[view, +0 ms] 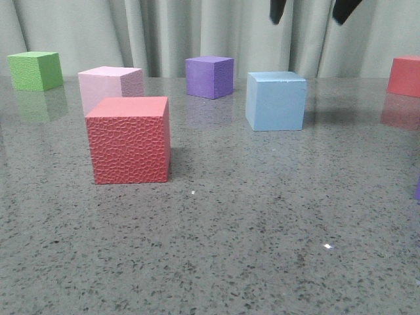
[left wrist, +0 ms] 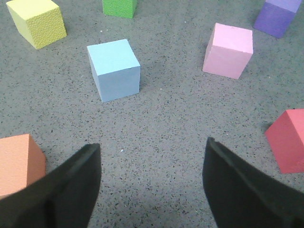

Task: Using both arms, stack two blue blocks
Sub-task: 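Lower the light blue cube onto the table and open the right gripper, then raise the right gripper away from the placed light blue cube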

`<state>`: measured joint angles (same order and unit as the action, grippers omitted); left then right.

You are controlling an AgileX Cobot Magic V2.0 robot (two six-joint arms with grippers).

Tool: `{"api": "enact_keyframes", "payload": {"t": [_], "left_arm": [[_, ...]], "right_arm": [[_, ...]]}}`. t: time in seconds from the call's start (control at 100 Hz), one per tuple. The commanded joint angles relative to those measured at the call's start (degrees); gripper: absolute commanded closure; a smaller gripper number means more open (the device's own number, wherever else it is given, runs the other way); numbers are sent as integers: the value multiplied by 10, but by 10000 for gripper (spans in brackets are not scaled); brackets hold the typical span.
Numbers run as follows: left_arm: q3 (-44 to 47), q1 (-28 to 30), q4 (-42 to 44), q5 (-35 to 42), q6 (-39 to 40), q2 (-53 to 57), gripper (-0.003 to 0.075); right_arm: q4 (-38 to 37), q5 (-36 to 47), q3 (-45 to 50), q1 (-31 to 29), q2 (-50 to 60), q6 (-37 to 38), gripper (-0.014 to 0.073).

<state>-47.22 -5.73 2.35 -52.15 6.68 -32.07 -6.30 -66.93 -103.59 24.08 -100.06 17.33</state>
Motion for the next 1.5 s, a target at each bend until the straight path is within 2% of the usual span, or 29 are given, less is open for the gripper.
{"api": "enact_keyframes", "payload": {"t": [0.0,0.13,0.46,0.73,1.13,1.49], "left_arm": [[-18,2,-5,35,-1,-6,282],[-18,2,-5,35,-1,-6,282],[-18,2,-5,35,-1,-6,282],[-18,2,-5,35,-1,-6,282],[-18,2,-5,35,-1,-6,282],[-18,2,-5,40,-1,-6,282]], "right_arm": [[-29,15,-6,-3,52,-12,-6],[-44,29,35,-19,98,-12,-6],[-44,90,252,-119,276,-26,-6],[-48,116,378,-181,415,-42,-6],[-47,117,503,-189,568,-42,-6],[-39,118,537,-189,594,-42,-6]]}}
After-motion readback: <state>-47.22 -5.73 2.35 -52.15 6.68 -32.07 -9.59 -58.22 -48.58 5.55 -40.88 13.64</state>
